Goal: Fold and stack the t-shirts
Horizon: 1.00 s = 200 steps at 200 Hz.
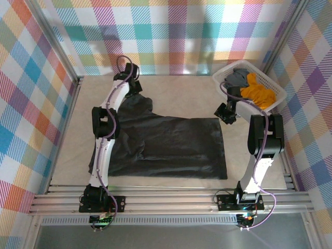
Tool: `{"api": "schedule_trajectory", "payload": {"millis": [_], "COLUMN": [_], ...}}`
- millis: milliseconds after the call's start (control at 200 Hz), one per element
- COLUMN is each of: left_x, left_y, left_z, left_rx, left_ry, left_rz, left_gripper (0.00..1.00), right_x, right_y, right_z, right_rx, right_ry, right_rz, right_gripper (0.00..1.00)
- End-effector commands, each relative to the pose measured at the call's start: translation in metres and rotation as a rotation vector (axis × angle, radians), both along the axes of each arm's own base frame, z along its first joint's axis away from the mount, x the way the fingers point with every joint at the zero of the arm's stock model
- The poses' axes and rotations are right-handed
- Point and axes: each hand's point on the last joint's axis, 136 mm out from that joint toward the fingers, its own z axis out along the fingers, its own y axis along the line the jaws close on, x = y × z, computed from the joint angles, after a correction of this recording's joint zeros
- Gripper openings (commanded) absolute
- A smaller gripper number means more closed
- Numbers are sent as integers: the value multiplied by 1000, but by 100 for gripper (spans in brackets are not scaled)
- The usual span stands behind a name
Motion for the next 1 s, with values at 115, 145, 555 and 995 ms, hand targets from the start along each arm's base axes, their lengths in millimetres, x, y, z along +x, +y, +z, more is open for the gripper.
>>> {"api": "schedule_trajectory", "payload": {"millis": [115,145,555,995], "left_x": [-7,-7,-16,-39], "left_y": [-7,-7,-7,25], "left_z": [57,58,82,141], "left_rx": [-48,-51,-51,-42], "left_ry": [-63,-62,-76,-161], "left_rz": [-14,-15,-44,10], "left_gripper": [0,0,0,0], "right_x": [10,11,14,24], "right_y": [-3,-1,2,-8], "right_z": [-13,-13,-10,35], "right_rx": [-47,-40,-26,-105], "right_ry": [29,24,15,-87], "right_rz": [-21,-12,3,30], "right_gripper": [33,31,0,0]}}
